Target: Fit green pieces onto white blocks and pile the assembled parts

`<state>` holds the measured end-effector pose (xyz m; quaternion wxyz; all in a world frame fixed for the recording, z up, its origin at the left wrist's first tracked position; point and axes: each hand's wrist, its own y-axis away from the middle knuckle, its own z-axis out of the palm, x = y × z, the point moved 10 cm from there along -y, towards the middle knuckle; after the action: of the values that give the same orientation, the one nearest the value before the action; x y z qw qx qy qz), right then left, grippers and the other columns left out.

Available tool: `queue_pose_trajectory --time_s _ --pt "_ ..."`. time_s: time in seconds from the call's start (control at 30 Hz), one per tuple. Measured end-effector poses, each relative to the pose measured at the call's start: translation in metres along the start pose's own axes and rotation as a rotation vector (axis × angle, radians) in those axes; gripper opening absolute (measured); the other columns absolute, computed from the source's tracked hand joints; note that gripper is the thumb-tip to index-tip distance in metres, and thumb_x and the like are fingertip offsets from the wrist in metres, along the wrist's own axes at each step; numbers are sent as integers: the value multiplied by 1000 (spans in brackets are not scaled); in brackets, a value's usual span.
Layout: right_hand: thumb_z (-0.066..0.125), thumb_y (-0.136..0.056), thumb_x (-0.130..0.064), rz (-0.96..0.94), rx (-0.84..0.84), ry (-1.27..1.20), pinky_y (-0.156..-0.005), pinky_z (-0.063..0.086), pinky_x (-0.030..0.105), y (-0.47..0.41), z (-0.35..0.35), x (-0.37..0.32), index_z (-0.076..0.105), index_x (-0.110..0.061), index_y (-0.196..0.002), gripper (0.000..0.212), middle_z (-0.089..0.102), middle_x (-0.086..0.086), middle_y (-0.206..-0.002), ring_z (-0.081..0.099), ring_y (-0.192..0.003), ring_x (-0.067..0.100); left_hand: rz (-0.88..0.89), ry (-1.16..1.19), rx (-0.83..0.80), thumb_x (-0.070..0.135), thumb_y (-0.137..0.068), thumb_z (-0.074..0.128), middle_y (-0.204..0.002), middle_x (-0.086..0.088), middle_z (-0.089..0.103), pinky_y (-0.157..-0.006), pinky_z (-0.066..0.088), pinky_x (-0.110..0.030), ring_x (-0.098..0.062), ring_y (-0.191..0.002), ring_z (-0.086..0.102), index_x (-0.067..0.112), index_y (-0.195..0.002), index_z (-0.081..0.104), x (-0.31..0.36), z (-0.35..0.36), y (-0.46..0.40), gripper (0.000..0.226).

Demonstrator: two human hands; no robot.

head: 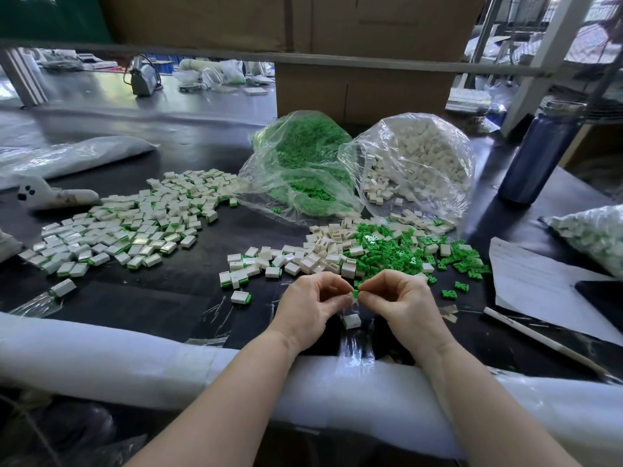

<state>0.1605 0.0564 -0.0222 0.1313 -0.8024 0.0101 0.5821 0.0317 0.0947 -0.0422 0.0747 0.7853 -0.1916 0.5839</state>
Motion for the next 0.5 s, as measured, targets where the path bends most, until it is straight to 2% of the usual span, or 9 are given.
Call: queue_pose_trajectory --time_s 0.1,0.23,0.33,0.4,0.5 --pt "71 -77 3 6 -6 -3 -65 52 24 0 1 0 67 -13 -71 17 66 -3 -64 61 -63 9 14 -10 15 11 -79 72 -75 3 67 -83 53 -34 -14 -75 63 31 -75 65 1 -2 0 22" --pt "69 -78 3 21 -8 8 -69 54 34 0 2 2 66 -11 -72 16 65 4 -67 61 -66 19 7 5 10 10 -79 72 -74 4 67 -84 53 -37 -16 -74 63 31 -75 66 1 -1 0 22" --pt "69 -78 3 8 -3 25 -67 53 32 0 1 1 65 -13 -71 18 65 3 -66 61 -64 16 5 27 14 9 -79 71 -74 3 68 -83 54 -37 -17 -74 64 30 -75 67 2 -2 0 21" --pt "70 -77 4 2 -28 30 -66 53 29 1 5 -1 65 -15 -69 22 65 0 -65 60 -63 12 11 24 13 8 -80 70 -74 4 68 -80 54 -31 -14 -72 64 30 -75 67 4 -2 1 23" --pt "70 -77 5 -2 -59 62 -67 54 33 2 9 -1 65 -14 -68 21 64 1 -65 60 -63 14 20 25 -3 5 -80 69 -71 5 68 -72 53 -20 -6 -65 63 32 -72 67 7 0 2 28"
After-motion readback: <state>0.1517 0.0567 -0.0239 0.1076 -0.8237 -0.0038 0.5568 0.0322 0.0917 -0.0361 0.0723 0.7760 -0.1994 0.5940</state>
